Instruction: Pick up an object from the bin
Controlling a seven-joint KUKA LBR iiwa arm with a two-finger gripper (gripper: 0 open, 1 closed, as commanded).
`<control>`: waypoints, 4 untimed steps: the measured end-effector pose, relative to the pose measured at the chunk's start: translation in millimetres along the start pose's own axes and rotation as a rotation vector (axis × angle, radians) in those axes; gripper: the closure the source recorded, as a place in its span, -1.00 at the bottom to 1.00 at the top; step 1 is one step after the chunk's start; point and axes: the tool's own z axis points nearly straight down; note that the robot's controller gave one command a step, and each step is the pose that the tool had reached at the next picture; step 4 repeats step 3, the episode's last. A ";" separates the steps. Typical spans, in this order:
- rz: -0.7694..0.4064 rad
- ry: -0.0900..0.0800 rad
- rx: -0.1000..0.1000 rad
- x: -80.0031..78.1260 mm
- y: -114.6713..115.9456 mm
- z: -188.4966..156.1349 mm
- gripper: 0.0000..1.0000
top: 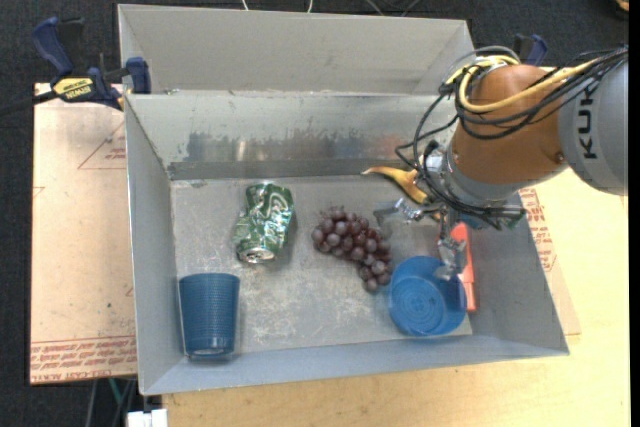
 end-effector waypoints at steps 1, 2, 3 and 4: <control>0.072 -0.003 -0.004 -25.4 42.1 -2.9 -1.00; 0.000 -0.003 0.001 -42.5 -42.4 39.8 -1.00; 0.038 -0.004 -0.006 18.3 51.9 37.7 -1.00; 0.038 -0.004 -0.006 18.3 51.9 37.7 -1.00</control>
Offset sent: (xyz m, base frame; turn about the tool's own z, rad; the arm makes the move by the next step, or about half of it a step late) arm 0.0600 0.0041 -0.0382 -0.0050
